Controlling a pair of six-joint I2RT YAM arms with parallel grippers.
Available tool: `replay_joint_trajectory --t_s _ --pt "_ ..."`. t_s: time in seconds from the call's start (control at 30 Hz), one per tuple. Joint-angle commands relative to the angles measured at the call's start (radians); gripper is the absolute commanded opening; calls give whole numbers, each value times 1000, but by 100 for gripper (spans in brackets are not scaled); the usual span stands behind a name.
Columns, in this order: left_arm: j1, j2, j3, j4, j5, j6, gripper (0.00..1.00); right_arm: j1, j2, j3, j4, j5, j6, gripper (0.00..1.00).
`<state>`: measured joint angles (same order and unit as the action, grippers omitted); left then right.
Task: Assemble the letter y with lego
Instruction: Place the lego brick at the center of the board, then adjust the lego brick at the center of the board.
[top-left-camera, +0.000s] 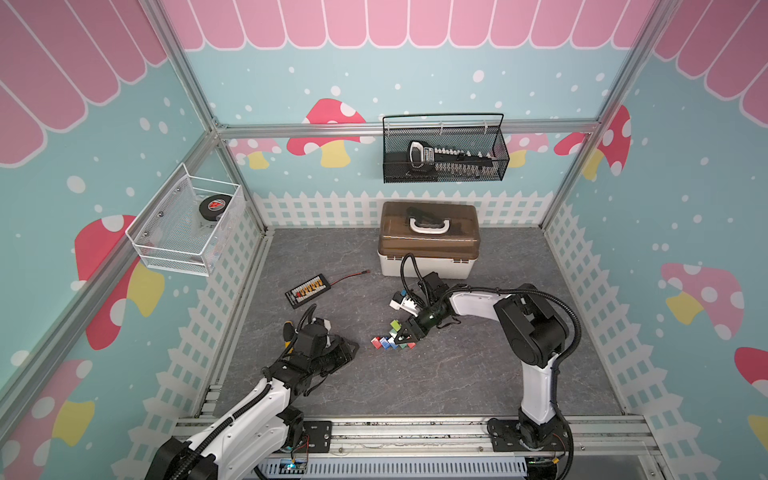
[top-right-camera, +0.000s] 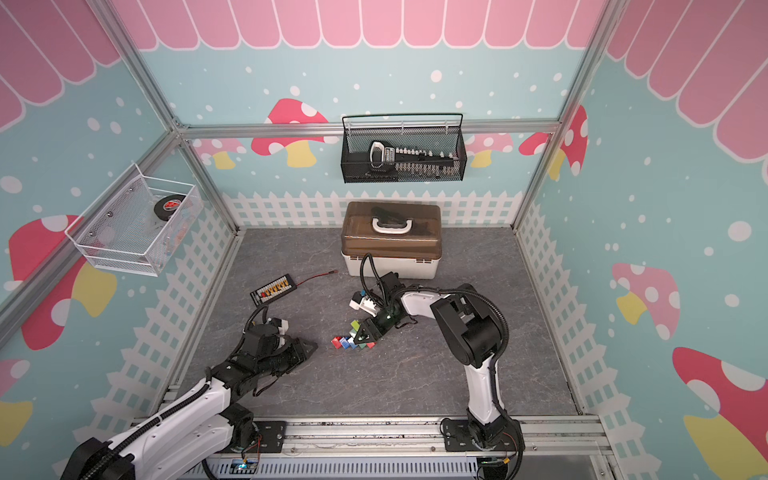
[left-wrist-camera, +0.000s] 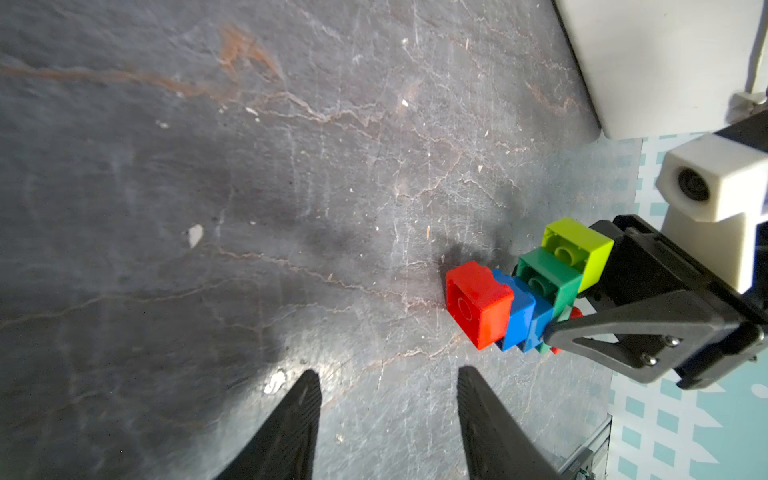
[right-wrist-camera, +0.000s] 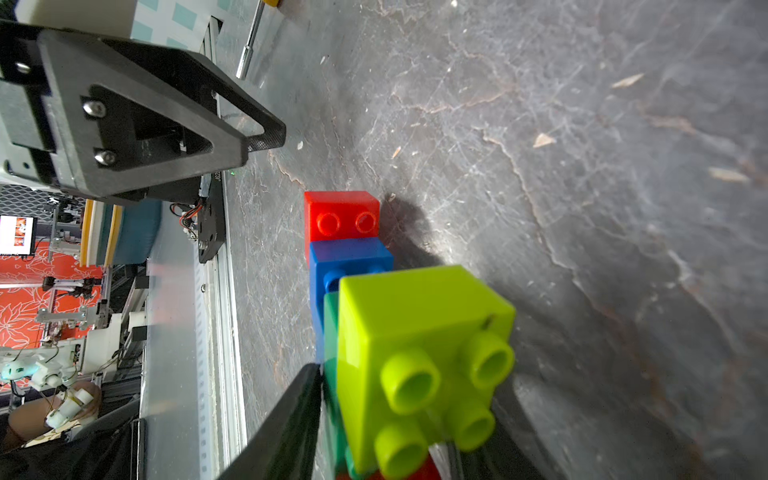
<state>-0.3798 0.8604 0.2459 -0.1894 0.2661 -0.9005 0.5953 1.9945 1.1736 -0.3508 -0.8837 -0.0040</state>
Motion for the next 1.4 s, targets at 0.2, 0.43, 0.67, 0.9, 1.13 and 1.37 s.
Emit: replay_joint_trajectory --t_s 0.2,0.43,0.67,0.9,1.13,1.37 --pt "9 23 24 40 14 12 54 -14 7 13 -9 17 -6 61" --pt "8 98 64 74 7 33 54 -44 -59 -5 -6 82 5 61" --pt "6 301 167 144 39 75 53 -63 -253 -96 33 272 88 61" --pt "3 456 245 182 32 110 48 -62 -518 -272 78 436 168 60" --pt "-25 572 282 180 47 117 42 -61 -693 -355 75 496 203 59" --pt "-134 515 223 158 16 64 40 -62 -701 -360 69 547 197 59"
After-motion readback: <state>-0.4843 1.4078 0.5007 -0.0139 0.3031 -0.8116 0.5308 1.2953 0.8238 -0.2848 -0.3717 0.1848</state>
